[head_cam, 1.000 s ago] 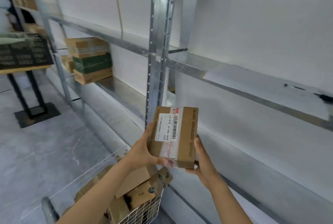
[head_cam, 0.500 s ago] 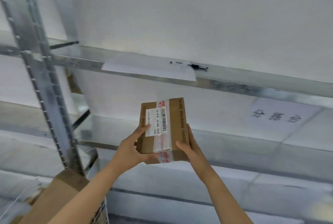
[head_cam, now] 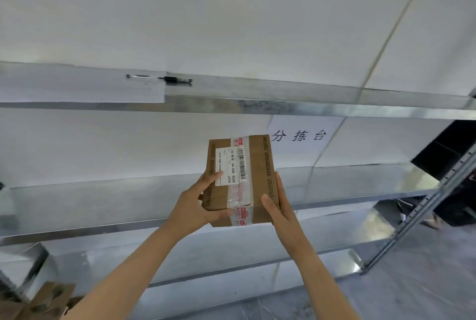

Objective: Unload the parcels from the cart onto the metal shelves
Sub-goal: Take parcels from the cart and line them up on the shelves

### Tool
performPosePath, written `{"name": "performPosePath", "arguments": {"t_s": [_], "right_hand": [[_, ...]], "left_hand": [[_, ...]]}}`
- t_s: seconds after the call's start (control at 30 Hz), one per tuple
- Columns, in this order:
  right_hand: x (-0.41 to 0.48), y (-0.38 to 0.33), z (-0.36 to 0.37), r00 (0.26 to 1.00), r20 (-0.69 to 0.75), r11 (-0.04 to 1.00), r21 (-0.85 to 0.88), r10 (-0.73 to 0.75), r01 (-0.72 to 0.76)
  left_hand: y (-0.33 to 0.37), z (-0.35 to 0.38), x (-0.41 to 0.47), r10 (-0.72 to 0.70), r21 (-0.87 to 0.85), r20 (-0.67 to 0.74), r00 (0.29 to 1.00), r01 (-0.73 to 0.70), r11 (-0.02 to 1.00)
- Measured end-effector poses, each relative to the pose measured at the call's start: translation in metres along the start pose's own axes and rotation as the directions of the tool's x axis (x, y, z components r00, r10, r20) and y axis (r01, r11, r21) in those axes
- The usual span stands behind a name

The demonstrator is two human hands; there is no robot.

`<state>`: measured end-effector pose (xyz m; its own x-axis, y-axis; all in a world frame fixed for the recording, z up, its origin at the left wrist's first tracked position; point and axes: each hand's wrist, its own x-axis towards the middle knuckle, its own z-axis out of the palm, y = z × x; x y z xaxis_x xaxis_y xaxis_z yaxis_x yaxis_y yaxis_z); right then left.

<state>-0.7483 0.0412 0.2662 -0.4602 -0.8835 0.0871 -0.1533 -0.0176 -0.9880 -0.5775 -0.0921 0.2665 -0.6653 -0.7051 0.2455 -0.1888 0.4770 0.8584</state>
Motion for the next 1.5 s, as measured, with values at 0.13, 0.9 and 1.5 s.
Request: {"name": "performPosePath", "arguments": {"t_s": [0.13,0.9,1.5], "right_hand": [[-0.001,0.004,-0.055,0.997,-0.080,0.993,-0.122,-0.018,0.008],[0.014,0.028,-0.311,0.969,-0.221,0.976,-0.211,-0.109,0.061],[0.090,0.065,-0.455,0.962,-0.272,0.995,-0.096,0.004,-0.031]], "left_hand": [[0.015,0.051,0.023,0.028,0.004,0.041,0.999,-0.029,1.000],[0.123,0.264,0.138,0.164,0.068,0.148,0.975,-0.175,0.982],[0.123,0.398,0.247,0.154,0.010,0.160,0.975,-0.158,0.987]]}}
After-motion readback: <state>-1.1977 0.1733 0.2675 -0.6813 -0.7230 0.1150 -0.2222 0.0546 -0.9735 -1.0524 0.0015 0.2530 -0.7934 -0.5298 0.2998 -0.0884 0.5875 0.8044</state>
